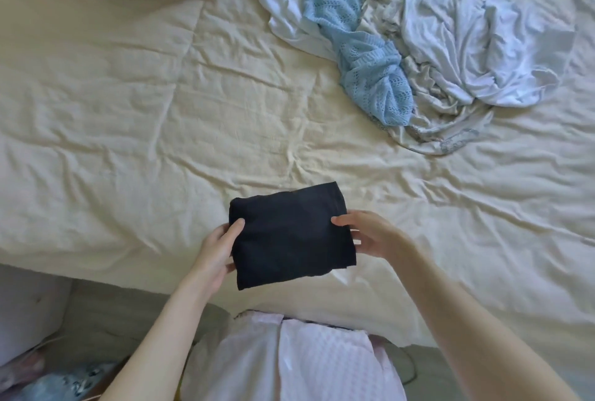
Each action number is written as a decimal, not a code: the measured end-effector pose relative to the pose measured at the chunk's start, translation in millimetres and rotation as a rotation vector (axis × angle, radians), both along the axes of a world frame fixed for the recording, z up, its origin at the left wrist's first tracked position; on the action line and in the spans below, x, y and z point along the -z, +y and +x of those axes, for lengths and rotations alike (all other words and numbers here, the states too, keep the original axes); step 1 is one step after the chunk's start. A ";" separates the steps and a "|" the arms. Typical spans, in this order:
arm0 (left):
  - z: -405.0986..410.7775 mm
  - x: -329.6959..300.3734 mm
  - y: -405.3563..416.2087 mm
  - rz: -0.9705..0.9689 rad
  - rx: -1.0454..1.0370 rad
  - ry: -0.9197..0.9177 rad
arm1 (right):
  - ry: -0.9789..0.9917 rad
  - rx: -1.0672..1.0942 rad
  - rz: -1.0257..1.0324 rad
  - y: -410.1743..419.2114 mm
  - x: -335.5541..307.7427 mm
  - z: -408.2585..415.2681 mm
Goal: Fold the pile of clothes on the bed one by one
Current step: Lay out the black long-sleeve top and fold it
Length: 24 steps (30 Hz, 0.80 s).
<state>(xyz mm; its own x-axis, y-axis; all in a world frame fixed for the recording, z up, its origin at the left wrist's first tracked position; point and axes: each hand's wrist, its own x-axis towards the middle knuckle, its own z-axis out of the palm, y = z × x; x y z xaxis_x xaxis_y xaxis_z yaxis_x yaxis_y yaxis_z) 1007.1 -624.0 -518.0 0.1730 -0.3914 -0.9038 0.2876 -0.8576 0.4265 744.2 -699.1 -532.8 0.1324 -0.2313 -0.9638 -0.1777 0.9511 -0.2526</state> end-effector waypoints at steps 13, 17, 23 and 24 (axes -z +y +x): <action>-200.7 -84.2 48.3 -0.170 0.255 -0.057 | -0.051 0.259 -0.152 121.8 -85.5 -204.3; -275.0 -110.7 82.6 -0.178 0.258 0.015 | -0.019 0.295 -0.181 160.8 -121.7 -277.2; -351.8 -144.7 95.1 -0.201 0.449 0.089 | 0.054 0.447 -0.205 208.4 -164.0 -355.2; -361.6 -149.4 88.3 -0.226 0.502 0.091 | 0.057 0.483 -0.217 213.5 -167.9 -364.0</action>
<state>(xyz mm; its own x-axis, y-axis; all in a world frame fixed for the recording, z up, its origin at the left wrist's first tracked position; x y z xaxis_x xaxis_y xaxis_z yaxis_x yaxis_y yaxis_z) 645.5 -535.7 -368.5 -0.1597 -0.5912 -0.7905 -0.0888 -0.7890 0.6080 380.2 -485.6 -364.9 -0.0894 -0.4477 -0.8897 0.2482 0.8551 -0.4553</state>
